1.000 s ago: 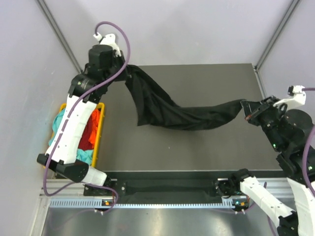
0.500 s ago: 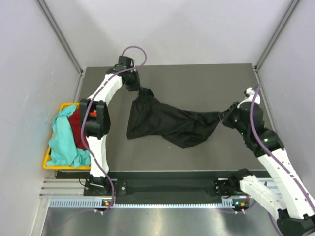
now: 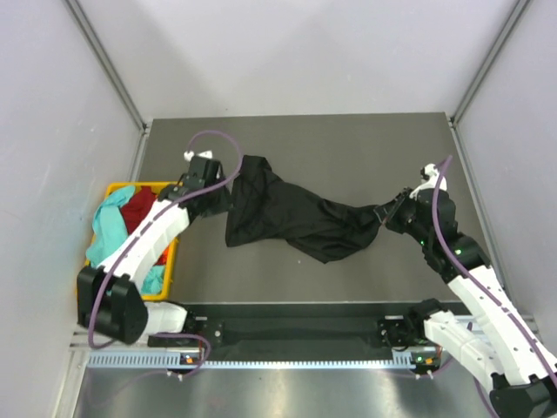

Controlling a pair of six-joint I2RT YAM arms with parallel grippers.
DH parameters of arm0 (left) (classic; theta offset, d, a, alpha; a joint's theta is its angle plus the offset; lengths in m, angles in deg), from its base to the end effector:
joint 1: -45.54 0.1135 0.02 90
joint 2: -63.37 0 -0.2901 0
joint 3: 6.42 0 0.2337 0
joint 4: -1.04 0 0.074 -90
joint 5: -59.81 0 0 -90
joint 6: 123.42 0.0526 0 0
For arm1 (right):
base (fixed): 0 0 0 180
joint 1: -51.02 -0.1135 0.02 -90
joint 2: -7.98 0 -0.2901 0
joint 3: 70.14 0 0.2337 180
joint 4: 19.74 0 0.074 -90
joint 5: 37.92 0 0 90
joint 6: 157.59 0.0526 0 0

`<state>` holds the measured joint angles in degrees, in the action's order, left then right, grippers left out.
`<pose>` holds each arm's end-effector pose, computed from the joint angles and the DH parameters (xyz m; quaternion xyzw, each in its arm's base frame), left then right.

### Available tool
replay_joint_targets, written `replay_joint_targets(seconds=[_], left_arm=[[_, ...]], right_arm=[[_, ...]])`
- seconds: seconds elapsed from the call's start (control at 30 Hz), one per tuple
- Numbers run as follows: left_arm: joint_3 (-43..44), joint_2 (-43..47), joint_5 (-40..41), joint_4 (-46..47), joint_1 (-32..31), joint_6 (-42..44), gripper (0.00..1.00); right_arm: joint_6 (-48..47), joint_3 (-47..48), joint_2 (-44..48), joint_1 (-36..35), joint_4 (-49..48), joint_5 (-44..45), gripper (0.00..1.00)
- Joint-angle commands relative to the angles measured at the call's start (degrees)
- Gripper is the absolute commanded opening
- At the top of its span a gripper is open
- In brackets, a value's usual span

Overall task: Fold and stack the t-shirts
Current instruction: Flatten the tshirt out

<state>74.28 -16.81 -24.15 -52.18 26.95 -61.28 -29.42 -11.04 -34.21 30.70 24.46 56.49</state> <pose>0.2679 -0.0843 0.3010 -0.0933 0.9417 -0.0801 0.3131 0.1337 0.0452 0.3183 0.1522 0.8399 0.2254 0.4697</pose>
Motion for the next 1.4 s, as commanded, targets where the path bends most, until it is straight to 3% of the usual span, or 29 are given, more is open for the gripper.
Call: replay_joint_targets(seconds=[0.0, 0.2, 0.3, 0.43, 0.63, 1.07, 1.37], left_arm=[[-10.3, 7.1, 2.7, 7.5, -0.3, -10.2, 0.48], [-18.7, 8.1, -3.8, 10.1, -0.6, -18.5, 0.38], [-20.6, 9.2, 3.3, 7.4, -0.7, -29.3, 0.37], [-26.4, 17.1, 5.2, 13.8, -0.9, -42.9, 0.37], [-26.9, 12.8, 5.0, 10.7, -1.0, -53.2, 0.34], [-22.3, 3.4, 8.4, 11.8, -4.9, -52.5, 0.3], [-22.2, -0.5, 10.6, 13.1, -5.1, -50.9, 0.41]], right_arm=[[0.2, -1.1, -0.1, 0.2, -4.3, -2.4, 0.0], [1.4, -4.0, 1.8, 0.3, -5.9, -4.0, 0.0], [0.9, -3.7, 2.2, 0.2, -5.2, -4.2, 0.0], [0.7, -3.7, 3.4, 0.3, -5.1, -3.5, 0.0], [0.5, -3.4, 3.2, 0.3, -5.5, -3.4, 0.0], [-0.1, -3.6, 3.0, 0.3, -6.0, -3.0, 0.0], [-0.6, -3.8, 3.3, 0.3, -5.8, -2.4, 0.0]])
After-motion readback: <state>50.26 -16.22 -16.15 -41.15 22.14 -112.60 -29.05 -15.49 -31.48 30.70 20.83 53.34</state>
